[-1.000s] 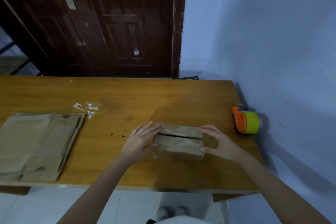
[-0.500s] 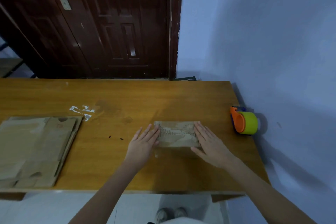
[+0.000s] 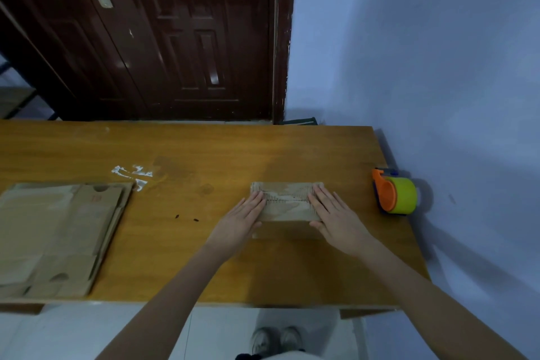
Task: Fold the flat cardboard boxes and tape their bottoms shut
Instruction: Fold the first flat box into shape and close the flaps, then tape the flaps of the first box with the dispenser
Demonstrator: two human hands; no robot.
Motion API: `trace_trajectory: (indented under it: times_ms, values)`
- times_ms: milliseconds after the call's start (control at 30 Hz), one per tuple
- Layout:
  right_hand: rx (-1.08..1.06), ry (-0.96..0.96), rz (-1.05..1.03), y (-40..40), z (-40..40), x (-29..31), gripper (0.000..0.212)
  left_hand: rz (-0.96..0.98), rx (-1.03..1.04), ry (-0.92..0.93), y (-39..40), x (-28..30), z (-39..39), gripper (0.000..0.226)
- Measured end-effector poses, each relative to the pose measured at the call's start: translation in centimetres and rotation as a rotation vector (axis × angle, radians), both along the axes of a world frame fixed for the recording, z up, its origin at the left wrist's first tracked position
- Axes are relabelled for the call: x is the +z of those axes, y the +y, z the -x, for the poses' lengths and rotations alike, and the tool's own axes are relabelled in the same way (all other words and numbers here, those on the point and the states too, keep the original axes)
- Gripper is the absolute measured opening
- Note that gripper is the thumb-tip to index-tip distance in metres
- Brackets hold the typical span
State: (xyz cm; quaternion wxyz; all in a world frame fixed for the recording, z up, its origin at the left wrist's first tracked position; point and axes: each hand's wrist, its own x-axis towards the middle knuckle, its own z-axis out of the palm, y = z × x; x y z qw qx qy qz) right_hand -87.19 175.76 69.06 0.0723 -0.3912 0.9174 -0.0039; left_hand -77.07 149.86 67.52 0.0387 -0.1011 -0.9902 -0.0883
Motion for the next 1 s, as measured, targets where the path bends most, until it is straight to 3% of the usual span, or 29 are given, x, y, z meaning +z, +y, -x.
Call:
trace_trajectory:
  times_ms: [300, 467, 567, 667, 767, 867, 1000]
  values:
    - [-0.027, -0.043, 0.066, -0.3, 0.4, -0.1, 0.096, -0.062, 0.021, 0.04, -0.1, -0.3, 1.1, 0.053]
    - [-0.037, -0.091, 0.105, -0.1, 0.5, 0.0, 0.084, -0.056, 0.028, 0.043, -0.1, -0.6, 1.2, 0.053]
    - [-0.058, -0.08, 0.236, 0.4, 0.1, 0.9, 0.071, -0.051, 0.033, 0.025, -0.4, -0.5, 1.2, 0.053]
    - [-0.243, 0.098, 0.395, 2.3, 0.4, 0.7, 0.056, -0.061, 0.036, 0.023, -0.4, -0.4, 1.3, 0.053]
    - [-0.565, 0.216, 0.438, 5.2, 1.5, -0.4, 0.066, -0.085, 0.048, 0.011, -0.2, -0.4, 1.2, 0.052]
    - [-0.87, 0.103, 0.438, 7.8, 2.4, -0.8, 0.084, -0.104, 0.053, 0.007, -0.1, -0.1, 1.1, 0.053]
    - [-1.1, -0.093, 0.558, 9.9, 3.5, -1.7, 0.097, -0.101, 0.041, -0.005, -0.1, 0.1, 1.0, 0.053]
